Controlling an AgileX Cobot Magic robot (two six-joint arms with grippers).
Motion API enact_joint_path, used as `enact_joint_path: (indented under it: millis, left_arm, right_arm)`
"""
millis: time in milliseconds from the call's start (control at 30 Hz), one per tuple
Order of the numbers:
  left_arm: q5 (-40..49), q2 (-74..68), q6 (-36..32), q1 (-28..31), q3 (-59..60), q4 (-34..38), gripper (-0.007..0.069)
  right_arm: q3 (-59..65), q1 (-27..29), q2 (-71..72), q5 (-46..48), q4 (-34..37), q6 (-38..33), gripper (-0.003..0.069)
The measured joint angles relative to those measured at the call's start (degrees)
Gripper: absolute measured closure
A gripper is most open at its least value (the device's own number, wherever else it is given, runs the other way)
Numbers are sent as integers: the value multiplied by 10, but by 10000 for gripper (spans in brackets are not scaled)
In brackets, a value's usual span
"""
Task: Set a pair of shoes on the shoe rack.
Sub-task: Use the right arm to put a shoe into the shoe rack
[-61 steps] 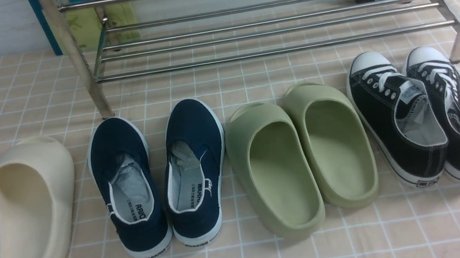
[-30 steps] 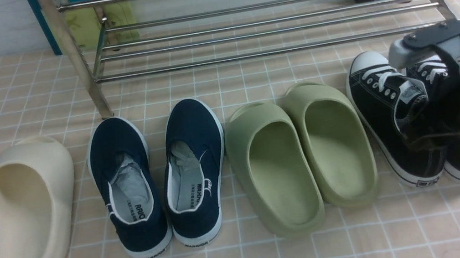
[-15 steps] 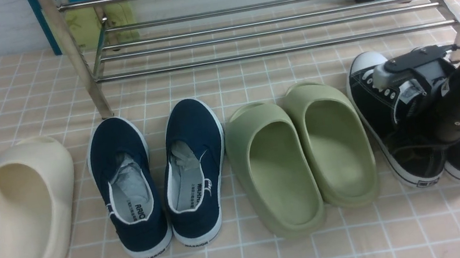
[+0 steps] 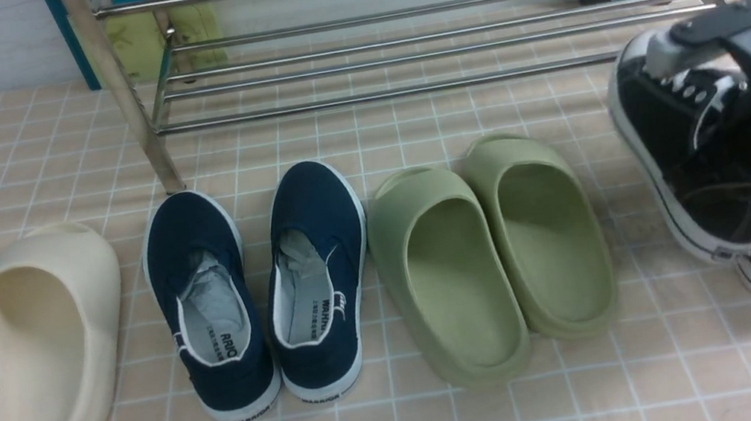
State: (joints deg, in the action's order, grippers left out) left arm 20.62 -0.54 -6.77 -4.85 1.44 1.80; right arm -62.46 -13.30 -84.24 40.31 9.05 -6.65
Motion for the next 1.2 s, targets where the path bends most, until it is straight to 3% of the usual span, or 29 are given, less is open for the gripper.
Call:
enact_joint_path:
  millis: [433,633,967,1033,1200]
  left_arm:
    - [0,0,0,0,0,0,489]
    - [0,0,0,0,0,-1,489]
    - [0,0,0,0,0,-1,489]
    - [0,0,0,0,0,-1,489]
    - [0,0,0,0,0,-1,489]
  right_arm:
    - [-124,0,-129,-71,1,-21,657]
    - [-267,0,-238,-41,0,-62,657]
    - [-504,0,-403,20,-5,-66,647]
    - [-531,-1,-418,32,-2,-66,631]
    - [-550,0,-422,25,-6,-70,480]
